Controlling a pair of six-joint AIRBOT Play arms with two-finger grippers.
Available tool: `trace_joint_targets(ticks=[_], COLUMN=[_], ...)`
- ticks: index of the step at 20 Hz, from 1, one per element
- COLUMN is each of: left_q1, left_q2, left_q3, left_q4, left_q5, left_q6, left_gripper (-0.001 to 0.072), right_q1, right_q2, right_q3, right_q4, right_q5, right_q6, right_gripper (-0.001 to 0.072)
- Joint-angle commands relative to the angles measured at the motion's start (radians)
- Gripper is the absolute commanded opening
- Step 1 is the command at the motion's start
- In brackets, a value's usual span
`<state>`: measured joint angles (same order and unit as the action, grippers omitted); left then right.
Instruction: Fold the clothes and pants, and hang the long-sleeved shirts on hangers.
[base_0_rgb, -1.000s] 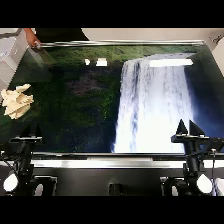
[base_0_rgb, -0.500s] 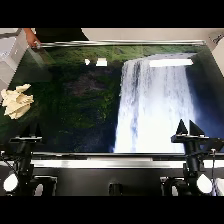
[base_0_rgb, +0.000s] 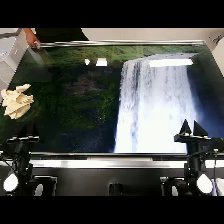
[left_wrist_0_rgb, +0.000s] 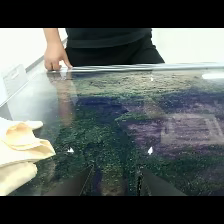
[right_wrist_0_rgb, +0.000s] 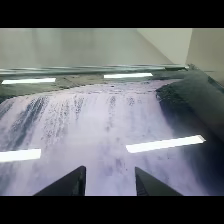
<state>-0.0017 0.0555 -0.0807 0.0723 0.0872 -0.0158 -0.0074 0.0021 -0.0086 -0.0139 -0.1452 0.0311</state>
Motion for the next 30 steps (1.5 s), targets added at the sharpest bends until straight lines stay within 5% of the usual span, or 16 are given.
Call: trace_joint_targets(ticks=[1,5,8,15,18,20,22,23,25,26,27,29,30], left_q1=[0.000,0.000,0.003,0.003,0.003,0.003,0.006,0.014,0.031,0.037,0.046,0.061,0.060], left_q2=[0.000,-0.014,-0.130,-0.737,-0.896,-0.952,-1.002,-1.027,-1.077,-1.109,-1.138,-1.164,-1.164], left_q3=[0.021,0.251,0.522,1.075,1.130,1.123,1.120,1.121,1.121,1.121,1.121,1.122,1.122], left_q4=[0.004,0.132,0.256,0.338,0.413,0.491,0.737,0.940,1.397,1.588,1.700,1.741,1.737], left_q5=[-0.005,-0.043,-0.034,-0.149,-0.229,-0.278,-0.377,-0.475,-0.765,-0.943,-1.077,-1.252,-1.303], left_q6=[-0.126,0.082,0.088,0.103,0.102,0.038,-0.151,-0.325,-0.839,-1.114,-1.300,-1.523,-1.585], left_gripper=[0.0315,0.0315,0.0315,0.0315,0.0315,0.0315,0.0315,0.0315,0.0315,0.0315,0.0315,0.0315,0.0315], right_q1=[0.000,0.000,0.000,0.000,0.000,0.000,0.000,0.000,0.000,0.000,0.000,0.000,0.000], right_q2=[0.000,-0.023,-0.196,-0.873,-0.996,-1.040,-1.083,-1.110,-1.166,-1.192,-1.209,-1.218,-1.217], right_q3=[0.034,0.245,0.522,1.146,1.212,1.212,1.212,1.212,1.212,1.212,1.212,1.212,1.213], right_q4=[-0.033,-0.266,-0.267,-0.271,-0.419,-0.787,-1.254,-1.477,-1.735,-1.781,-1.781,-1.748,-1.746], right_q5=[-0.050,0.019,0.001,0.288,0.381,0.484,0.686,0.827,1.083,1.193,1.278,1.404,1.457], right_q6=[0.247,0.058,-0.011,-0.099,-0.016,0.277,0.705,0.949,1.271,1.333,1.350,1.381,1.419], right_gripper=[0.0355,0.0356,0.0356,0.0356,0.0356,0.0356,0.0357,0.0356,0.0356,0.0359,0.0385,0.0678,0.0714])
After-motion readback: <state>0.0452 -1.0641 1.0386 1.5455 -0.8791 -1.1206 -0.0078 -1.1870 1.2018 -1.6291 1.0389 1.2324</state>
